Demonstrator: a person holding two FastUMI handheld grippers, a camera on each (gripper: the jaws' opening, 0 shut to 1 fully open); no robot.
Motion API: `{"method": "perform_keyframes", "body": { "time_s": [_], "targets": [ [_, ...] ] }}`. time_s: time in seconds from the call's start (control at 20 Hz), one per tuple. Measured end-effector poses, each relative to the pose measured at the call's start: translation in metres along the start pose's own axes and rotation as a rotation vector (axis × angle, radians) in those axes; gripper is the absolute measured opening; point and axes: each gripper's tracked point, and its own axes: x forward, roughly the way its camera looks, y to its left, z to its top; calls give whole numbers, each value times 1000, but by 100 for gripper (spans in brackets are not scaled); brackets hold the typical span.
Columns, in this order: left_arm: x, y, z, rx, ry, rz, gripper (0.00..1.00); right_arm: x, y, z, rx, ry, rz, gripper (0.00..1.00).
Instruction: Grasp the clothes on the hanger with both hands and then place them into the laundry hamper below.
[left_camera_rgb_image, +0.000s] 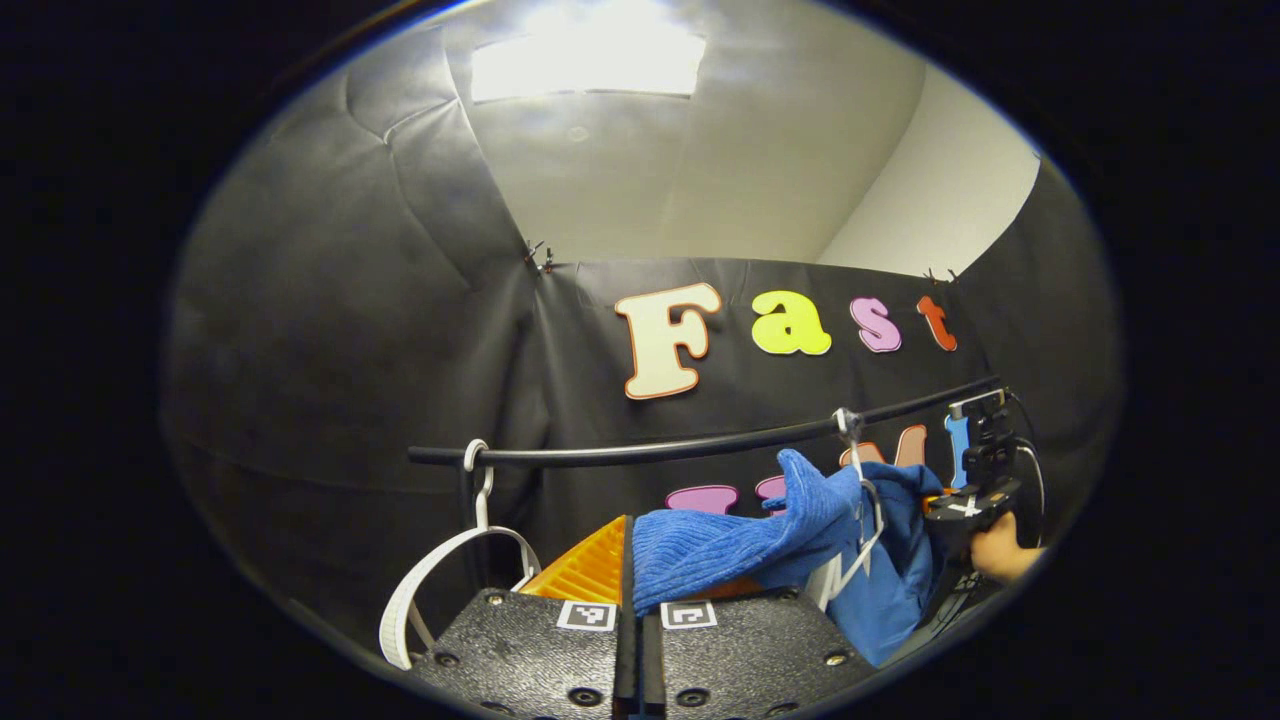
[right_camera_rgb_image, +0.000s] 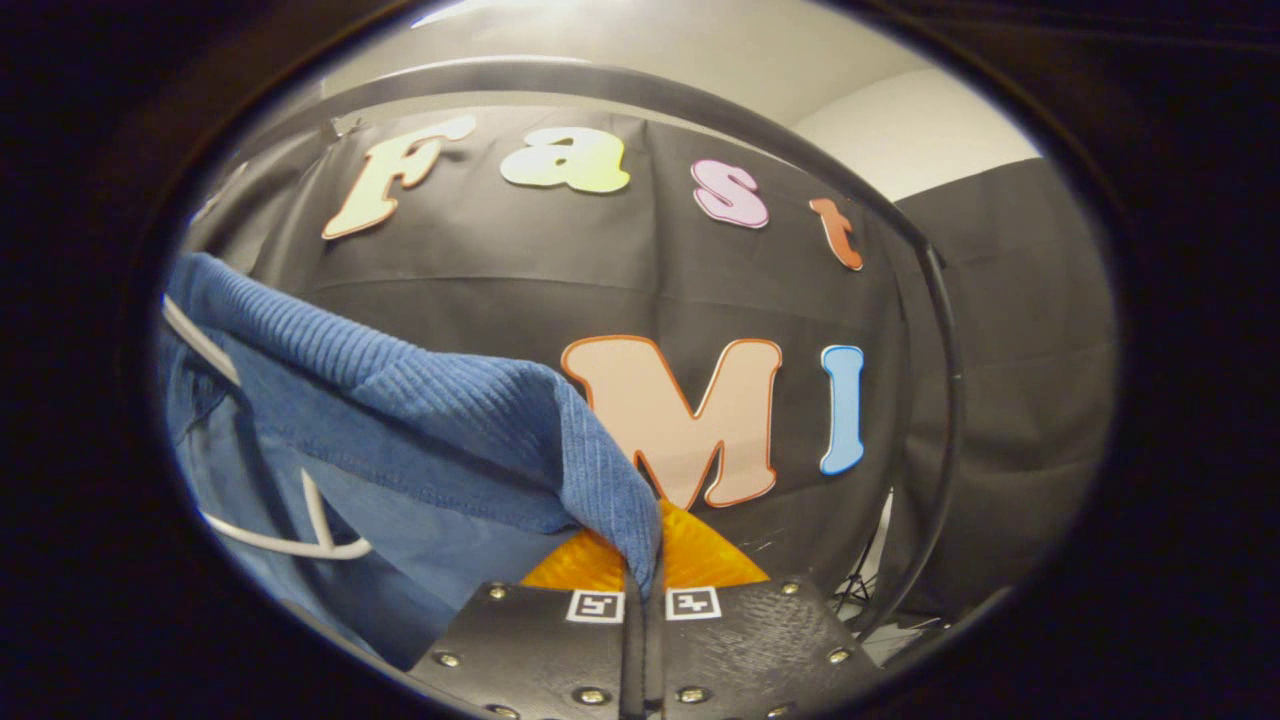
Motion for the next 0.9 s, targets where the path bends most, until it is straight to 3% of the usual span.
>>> {"method": "perform_keyframes", "body": {
  "time_s": [0.25,0.4,0.6,0.75,0.9],
  "targets": [
    [21,7,-31,-66,49,18,4,24,9,0,-18,-4,-14,1],
    [34,-1,-58,-59,91,3,4,45,-16,-20,-45,39,-82,1],
    [33,-15,-106,-83,180,-46,2,50,-10,-68,-68,104,-39,1],
    [32,-19,-133,-97,232,-46,2,26,2,-103,-73,146,-1,1],
    [33,-20,-141,-114,252,-38,2,4,-1,-111,-76,145,26,1]
  ]
}}
